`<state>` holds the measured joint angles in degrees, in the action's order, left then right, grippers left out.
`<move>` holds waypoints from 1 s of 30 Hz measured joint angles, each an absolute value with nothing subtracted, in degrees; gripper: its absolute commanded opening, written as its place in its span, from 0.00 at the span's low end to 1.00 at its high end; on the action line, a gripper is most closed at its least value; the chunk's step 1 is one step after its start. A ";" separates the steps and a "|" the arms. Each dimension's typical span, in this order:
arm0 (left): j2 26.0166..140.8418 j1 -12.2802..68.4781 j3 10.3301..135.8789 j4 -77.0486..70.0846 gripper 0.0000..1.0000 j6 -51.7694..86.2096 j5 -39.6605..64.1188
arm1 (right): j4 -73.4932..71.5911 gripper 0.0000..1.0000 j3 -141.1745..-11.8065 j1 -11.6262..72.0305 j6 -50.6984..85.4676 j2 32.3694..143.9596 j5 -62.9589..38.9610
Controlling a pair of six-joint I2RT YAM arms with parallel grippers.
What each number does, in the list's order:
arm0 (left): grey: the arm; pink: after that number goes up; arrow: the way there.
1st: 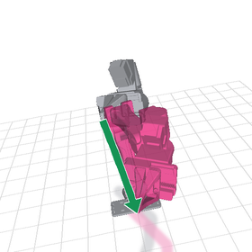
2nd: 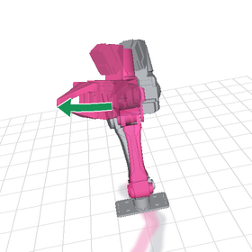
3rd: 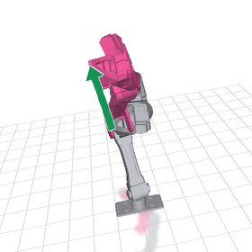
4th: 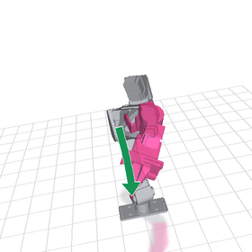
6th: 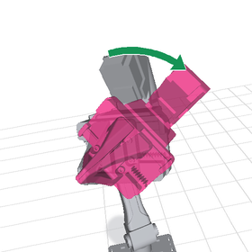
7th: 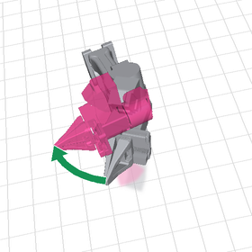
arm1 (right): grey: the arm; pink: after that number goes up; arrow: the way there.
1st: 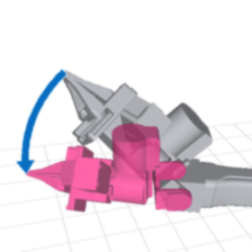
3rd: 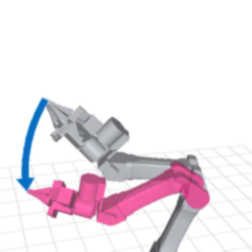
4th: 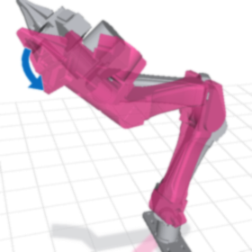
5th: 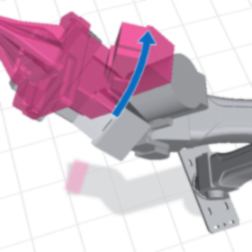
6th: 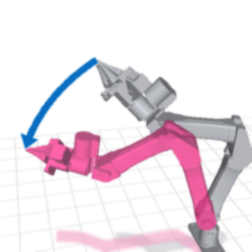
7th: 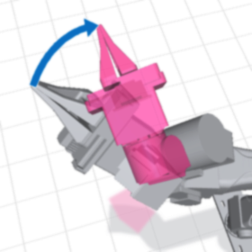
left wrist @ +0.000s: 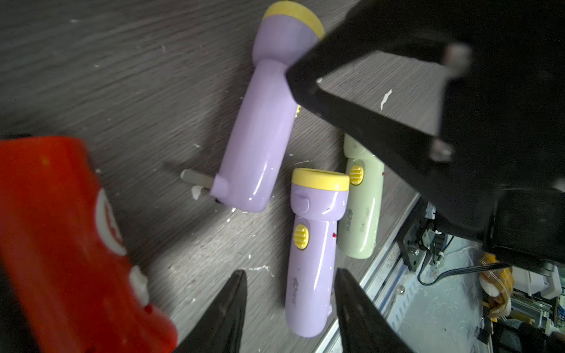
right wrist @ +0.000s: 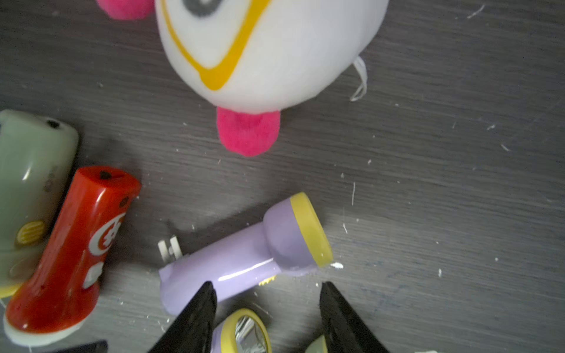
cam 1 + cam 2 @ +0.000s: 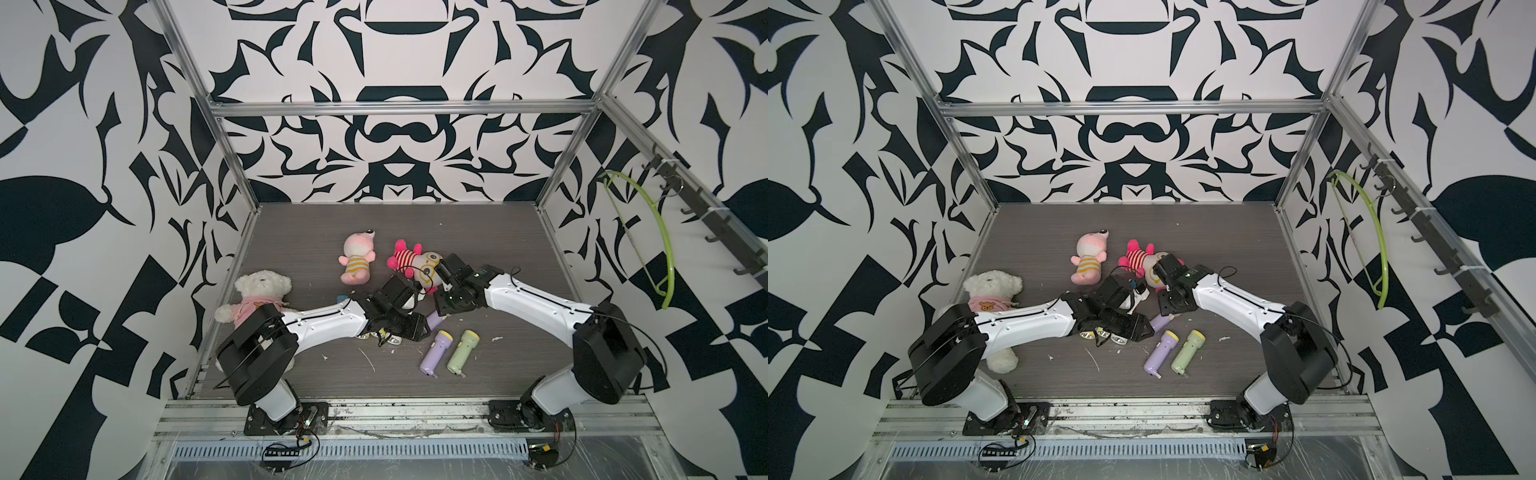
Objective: Close the plug at the bottom of the flashlight
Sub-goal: Adjust the flashlight at the center of the board.
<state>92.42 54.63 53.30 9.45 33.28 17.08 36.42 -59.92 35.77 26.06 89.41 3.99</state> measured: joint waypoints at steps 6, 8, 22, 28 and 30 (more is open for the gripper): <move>98.37 55.16 54.78 7.81 0.51 34.59 17.93 | 33.54 0.57 -59.94 32.05 25.30 92.01 2.07; 100.88 55.16 56.23 7.81 0.50 34.85 18.20 | 32.38 0.56 -59.86 30.81 25.17 92.29 0.64; 111.22 55.16 69.49 14.94 0.50 34.09 20.88 | 23.66 0.32 -55.59 24.18 23.11 92.77 -5.37; 115.85 55.05 76.60 18.52 0.50 32.56 21.26 | 24.64 0.32 -51.70 19.77 23.18 88.73 -4.91; 117.80 55.02 79.81 19.99 0.50 31.77 21.28 | 25.80 0.33 -50.28 17.91 23.31 86.41 -4.36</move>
